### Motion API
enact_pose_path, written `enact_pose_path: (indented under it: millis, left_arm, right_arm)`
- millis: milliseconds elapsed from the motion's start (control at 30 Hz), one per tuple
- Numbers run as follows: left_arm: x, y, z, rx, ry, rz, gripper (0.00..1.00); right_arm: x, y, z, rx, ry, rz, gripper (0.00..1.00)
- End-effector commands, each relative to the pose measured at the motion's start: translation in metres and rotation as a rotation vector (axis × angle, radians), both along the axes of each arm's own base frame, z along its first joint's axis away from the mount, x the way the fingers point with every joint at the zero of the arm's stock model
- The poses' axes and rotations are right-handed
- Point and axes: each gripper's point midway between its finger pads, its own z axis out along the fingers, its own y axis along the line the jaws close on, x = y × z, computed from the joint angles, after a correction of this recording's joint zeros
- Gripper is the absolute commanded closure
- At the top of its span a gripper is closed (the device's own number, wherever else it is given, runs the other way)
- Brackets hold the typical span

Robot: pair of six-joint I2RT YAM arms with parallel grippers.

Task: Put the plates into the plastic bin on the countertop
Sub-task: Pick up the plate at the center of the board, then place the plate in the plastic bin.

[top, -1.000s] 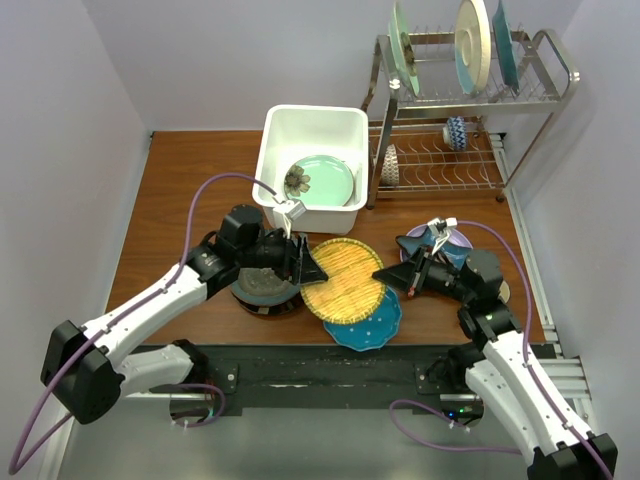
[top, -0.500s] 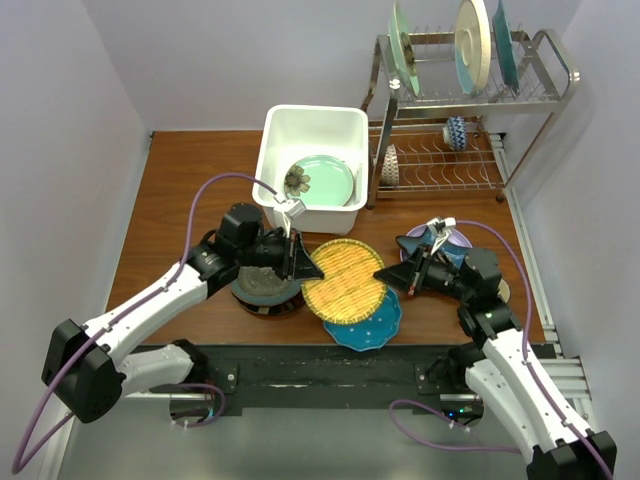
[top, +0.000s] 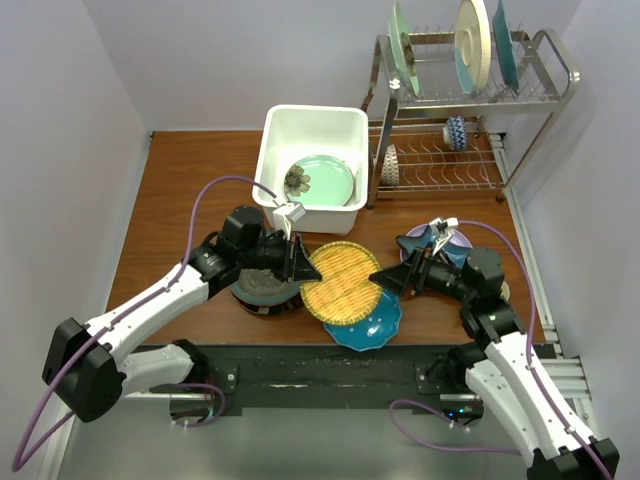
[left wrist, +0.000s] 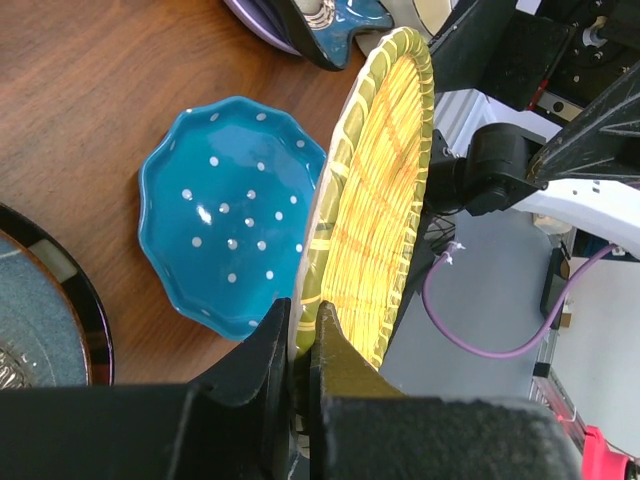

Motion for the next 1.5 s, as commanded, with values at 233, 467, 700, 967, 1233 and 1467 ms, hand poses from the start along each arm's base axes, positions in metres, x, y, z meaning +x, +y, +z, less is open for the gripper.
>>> enact_pose_path:
  millis: [233,467,700,967,1233,1467]
  left_arm:
    - [0.024,-0.005,0.034,-0.030,-0.121,0.043,1.00]
    - [0.045,-0.010,0.047,-0.004,-0.158,0.059,1.00]
    - [0.075,-0.008,0.068,0.006,-0.215,0.111,1.00]
    - [0.112,-0.002,0.079,0.005,-0.235,0.149,1.00]
    - [0.163,0.015,0.101,-0.015,-0.260,0.210,1.00]
    - [0.211,0.036,0.122,-0.005,-0.285,0.306,1.00]
  right_arm:
    - [0.002,-0.010,-0.003,-0.077,-0.023,-0.057,0.04]
    - [-0.002,-0.013,-0.007,-0.093,-0.024,-0.060,0.01]
    - [-0.003,-0.014,-0.011,-0.097,-0.018,-0.061,0.01]
    - [-0.001,-0.012,-0.019,-0.098,0.000,-0.055,0.01]
    - [-0.002,-0.012,-0.028,-0.097,0.019,-0.053,0.01]
    - [-0.003,-0.011,-0.034,-0.090,0.042,-0.053,0.01]
